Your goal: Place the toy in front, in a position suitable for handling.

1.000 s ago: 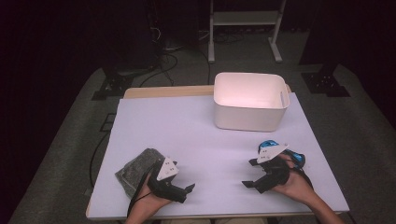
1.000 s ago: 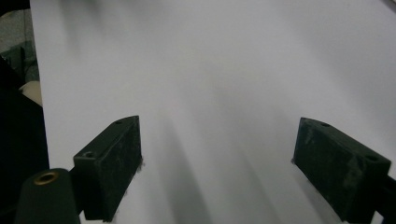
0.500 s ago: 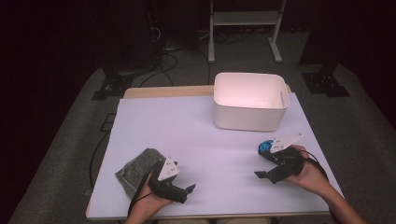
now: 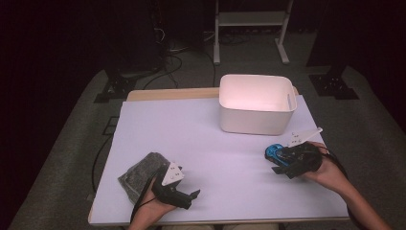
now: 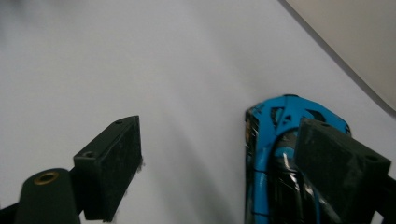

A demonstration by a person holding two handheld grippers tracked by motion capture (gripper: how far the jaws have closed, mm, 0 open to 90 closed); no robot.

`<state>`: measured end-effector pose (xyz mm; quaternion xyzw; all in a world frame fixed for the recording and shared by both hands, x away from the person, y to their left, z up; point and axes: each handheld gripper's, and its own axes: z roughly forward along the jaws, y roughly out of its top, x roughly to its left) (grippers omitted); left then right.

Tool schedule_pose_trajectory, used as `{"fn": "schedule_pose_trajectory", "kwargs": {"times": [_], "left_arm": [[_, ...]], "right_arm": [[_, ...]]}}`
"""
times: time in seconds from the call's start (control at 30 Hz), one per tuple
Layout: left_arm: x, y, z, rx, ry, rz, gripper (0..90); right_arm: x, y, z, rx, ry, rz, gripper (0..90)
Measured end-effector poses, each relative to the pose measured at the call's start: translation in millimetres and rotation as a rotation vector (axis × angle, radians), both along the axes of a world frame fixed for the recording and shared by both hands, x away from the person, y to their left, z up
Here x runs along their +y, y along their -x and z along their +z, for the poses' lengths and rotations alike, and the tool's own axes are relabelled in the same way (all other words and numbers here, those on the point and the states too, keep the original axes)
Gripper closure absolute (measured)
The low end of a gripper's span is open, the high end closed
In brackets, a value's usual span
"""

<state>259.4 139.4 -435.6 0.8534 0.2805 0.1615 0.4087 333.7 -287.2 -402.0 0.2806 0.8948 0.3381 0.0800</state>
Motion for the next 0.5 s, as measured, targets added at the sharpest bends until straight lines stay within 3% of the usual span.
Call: {"fn": "schedule_pose_trajectory", "kwargs": {"times": [0.5], "left_arm": [[-0.5, 0.6, 0.1, 0.002, 0.0, -0.007, 1.8]], "right_arm": [[-28.5, -16.5, -9.9, 0.021, 0.039, -0.075, 13.0]]}}
